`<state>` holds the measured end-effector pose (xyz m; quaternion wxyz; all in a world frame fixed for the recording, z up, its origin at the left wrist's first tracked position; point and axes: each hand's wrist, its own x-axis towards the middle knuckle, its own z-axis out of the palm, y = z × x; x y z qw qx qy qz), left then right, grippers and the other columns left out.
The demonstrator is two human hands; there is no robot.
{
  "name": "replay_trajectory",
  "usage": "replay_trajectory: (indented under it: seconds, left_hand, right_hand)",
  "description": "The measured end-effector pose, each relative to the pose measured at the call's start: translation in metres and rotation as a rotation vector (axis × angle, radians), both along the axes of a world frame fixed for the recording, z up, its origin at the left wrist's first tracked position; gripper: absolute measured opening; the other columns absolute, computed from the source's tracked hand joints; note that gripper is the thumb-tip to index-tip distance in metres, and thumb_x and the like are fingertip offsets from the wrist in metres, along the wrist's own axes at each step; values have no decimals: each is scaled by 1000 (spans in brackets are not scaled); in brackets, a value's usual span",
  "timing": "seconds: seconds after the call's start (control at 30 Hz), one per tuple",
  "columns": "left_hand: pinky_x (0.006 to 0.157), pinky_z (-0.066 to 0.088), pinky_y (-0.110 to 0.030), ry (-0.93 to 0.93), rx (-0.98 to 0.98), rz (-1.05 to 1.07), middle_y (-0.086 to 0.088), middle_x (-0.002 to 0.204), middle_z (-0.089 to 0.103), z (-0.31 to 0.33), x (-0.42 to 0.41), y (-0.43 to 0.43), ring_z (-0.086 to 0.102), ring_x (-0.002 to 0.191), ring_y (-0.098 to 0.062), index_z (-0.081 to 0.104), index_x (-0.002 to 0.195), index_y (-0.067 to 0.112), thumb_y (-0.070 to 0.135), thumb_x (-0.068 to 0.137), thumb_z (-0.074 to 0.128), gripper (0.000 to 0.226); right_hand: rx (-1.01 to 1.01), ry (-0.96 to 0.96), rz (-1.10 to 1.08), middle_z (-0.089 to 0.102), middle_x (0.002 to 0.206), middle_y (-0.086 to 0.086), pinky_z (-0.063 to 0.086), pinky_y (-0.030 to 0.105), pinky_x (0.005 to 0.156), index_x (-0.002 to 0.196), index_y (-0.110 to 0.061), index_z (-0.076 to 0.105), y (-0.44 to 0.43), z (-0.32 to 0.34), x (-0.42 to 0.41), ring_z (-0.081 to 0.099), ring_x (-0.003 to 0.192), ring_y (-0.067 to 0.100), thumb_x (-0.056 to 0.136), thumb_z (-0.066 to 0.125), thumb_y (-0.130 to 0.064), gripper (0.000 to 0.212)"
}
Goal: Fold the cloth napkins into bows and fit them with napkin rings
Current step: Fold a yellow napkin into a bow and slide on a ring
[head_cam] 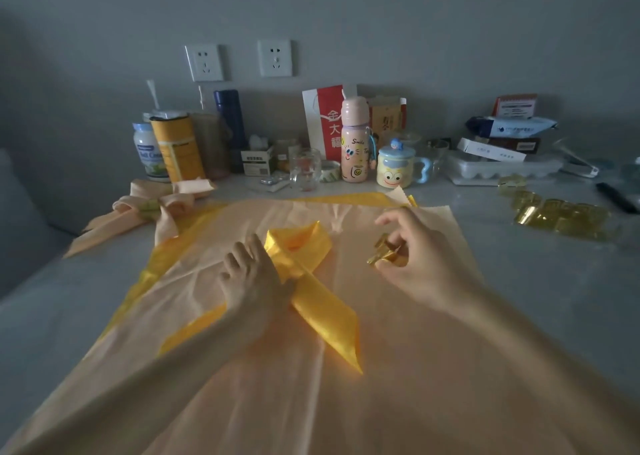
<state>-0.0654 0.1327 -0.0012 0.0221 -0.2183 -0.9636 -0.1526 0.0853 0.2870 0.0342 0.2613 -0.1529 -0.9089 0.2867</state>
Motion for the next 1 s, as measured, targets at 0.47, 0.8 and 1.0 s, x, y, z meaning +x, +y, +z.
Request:
replay_trajectory:
  seconds: [0.47, 0.8, 1.0]
  left_hand:
    - [106, -17, -17, 6, -180, -896, 19, 154, 19, -13, 5, -16, 3, 142, 1, 21, 147, 37, 45, 92, 50, 63]
    - [114, -20, -39, -53, -334, -909, 7, 156, -9, -22, 24, -17, -19, 143, -11, -4, 149, 36, 64, 90, 27, 72]
    - [112, -20, -33, -202, -293, -954, 9, 156, -6, -23, 9, -12, -19, 142, -8, 4, 149, 38, 53, 93, 43, 69]
  right_hand:
    - [-52, -211, 41, 65, 93, -8, 39, 8, 67, 94, -24, 63, -22, -33, -6, 58, 83, 1, 93, 54, -26, 10]
    - [-202, -395, 57, 70, 89, -8, 54, 20, 62, 85, -27, 72, -10, -21, 5, 69, 68, 18, 90, 53, -5, 29]
    - [-88, -465, 126, 47, 53, -8, 35, 28, 59, 50, -26, 52, -4, -23, 5, 41, 52, 9, 80, 60, -42, 35]
